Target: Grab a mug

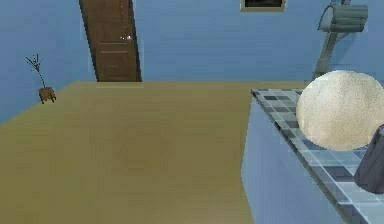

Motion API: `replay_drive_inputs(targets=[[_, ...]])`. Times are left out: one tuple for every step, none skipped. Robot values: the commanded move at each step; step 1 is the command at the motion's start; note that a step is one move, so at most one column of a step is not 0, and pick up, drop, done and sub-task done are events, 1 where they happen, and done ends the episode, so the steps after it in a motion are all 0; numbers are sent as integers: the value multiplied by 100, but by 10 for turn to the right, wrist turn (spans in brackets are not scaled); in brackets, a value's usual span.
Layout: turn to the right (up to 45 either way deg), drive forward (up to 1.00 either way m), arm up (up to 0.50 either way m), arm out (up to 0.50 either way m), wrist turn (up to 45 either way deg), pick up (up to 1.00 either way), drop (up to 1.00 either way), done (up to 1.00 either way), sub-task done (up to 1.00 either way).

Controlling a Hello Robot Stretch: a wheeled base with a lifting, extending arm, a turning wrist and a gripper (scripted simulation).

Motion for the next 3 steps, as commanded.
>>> replay_drive_inputs(targets=[[0,0,0,0,450,0,0,0,0],[0,0,0,0,330,0,0,0,0],[0,0,-10,0,0,0,0,0,0]])
